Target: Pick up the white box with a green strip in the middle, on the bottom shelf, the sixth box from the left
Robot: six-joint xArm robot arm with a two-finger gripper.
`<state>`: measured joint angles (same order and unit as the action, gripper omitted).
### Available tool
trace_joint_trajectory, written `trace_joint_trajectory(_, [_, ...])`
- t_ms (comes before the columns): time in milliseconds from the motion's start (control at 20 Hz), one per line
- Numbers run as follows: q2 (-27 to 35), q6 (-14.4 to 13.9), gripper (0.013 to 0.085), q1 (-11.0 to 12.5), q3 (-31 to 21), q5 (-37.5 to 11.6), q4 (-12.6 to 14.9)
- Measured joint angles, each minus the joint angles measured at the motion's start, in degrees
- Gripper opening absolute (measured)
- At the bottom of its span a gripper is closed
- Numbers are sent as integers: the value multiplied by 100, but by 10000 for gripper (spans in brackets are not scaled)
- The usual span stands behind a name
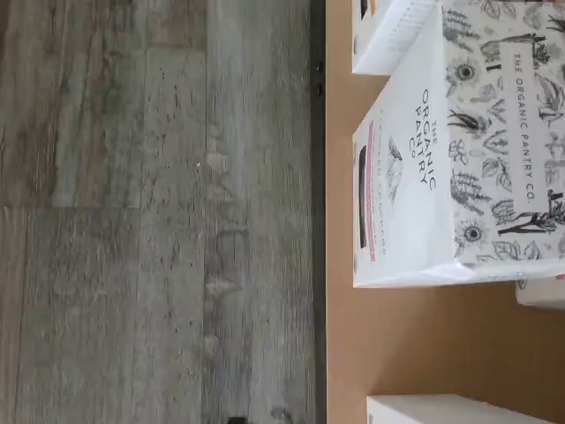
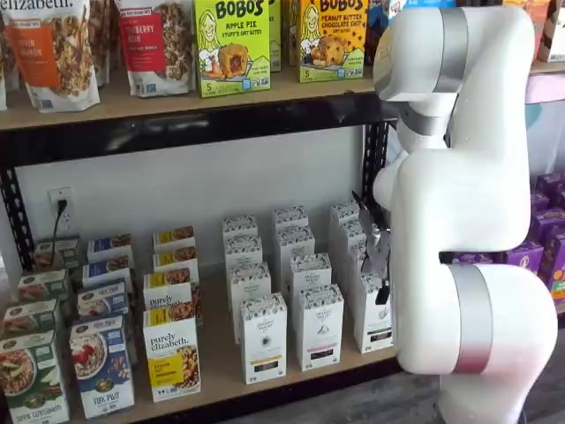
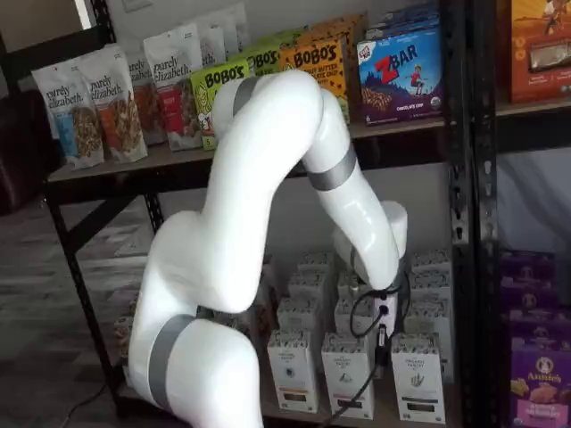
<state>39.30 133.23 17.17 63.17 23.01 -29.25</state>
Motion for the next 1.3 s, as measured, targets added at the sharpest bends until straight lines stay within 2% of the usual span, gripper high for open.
trace_joint_trajectory(50, [12, -131, 850, 5, 21, 23, 146])
trace_joint_trajectory(100, [107, -658, 850, 27, 165, 118, 749])
trace_joint_trajectory(150, [195, -899, 850, 34, 278, 168, 1024])
trace_joint_trajectory(200, [257, -981, 850, 33, 358, 185, 1112])
trace_joint_trajectory(350, [421, -1016, 850, 23, 574, 226, 1135])
trace_joint_trajectory(600, [654, -765, 850, 26, 854, 136, 854])
trace_joint_trajectory(950, [1195, -818, 850, 130, 1534, 51, 1022])
trace_joint_trajectory(1150, [1540, -1221, 850, 112, 1994, 99, 1446])
trace_joint_trajectory(1250, [1715, -1617, 850, 120, 2237, 178, 1903])
trace_joint_trajectory(1300, [1794, -1734, 850, 127, 2346, 211, 2040])
